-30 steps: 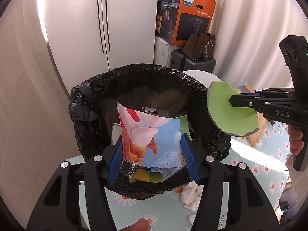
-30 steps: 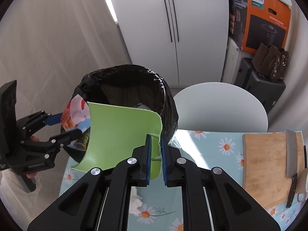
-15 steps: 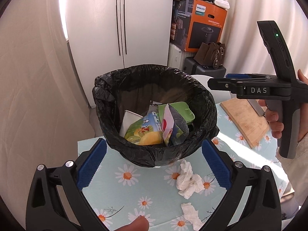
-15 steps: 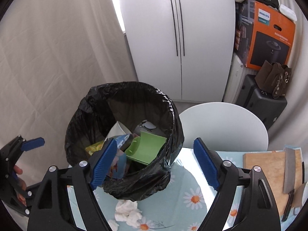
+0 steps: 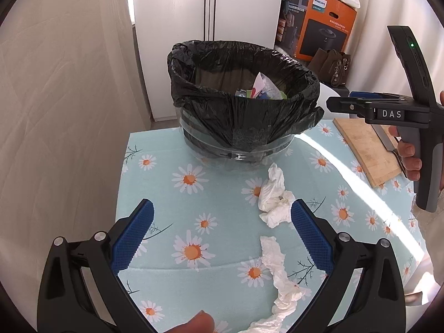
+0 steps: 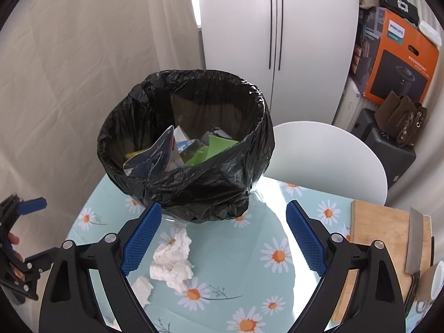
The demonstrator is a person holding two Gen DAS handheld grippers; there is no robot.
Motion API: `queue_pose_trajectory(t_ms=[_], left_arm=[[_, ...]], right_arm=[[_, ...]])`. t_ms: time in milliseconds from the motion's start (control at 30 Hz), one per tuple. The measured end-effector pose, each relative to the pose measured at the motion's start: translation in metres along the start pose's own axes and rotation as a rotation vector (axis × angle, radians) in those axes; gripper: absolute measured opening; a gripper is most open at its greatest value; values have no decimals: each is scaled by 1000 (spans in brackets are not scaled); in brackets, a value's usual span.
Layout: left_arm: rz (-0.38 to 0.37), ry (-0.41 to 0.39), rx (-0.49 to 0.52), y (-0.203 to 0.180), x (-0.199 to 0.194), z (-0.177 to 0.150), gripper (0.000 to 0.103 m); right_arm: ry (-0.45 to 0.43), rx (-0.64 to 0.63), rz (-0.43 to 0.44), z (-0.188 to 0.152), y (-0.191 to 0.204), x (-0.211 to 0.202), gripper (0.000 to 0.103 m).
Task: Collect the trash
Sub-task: 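Move both open tools toward the crumpled white tissues on the table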
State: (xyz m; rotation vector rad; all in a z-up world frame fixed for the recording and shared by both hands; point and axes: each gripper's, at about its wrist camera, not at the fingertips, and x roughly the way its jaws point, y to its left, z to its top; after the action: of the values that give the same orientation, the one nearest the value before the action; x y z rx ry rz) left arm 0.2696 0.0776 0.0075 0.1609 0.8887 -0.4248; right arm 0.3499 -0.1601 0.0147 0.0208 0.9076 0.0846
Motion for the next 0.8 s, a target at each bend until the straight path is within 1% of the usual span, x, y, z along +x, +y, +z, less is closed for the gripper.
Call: queue_pose_trajectory(t_ms=[133,267,333,433,500,600,667,733,800], left_arm=[[-5,22,-29,-1,-1,-29,97],[10,62,-65,-2,2,-54,97],[-16,68,-95,-3,1,-64,97],[-23,61,-122,-11,-2,-82,97],[-39,73,-137,-15,1,-92,97],[-49,103,-128,-24,9,-105,97],[-39,104,-105,-32,12,-112,97],[-57,110,-104,-37,16,-119,97],[-73,124,-108,-41,22,-126,97]], right_arm=[[19,-20,-1,-16,4,2,86],[50,-10,25,-31,6,10,87],[67,-22,23,-40,10,16,87],[99,-37,38,-53,17,29,87],[114,-48,42,-61,21,37,87],[140,-56,54,-73,29,53,87],[166,-60,83,-80,34,64,88],[193,-71,105,-85,40,76,88],[212,-80,109,-89,45,86,88]])
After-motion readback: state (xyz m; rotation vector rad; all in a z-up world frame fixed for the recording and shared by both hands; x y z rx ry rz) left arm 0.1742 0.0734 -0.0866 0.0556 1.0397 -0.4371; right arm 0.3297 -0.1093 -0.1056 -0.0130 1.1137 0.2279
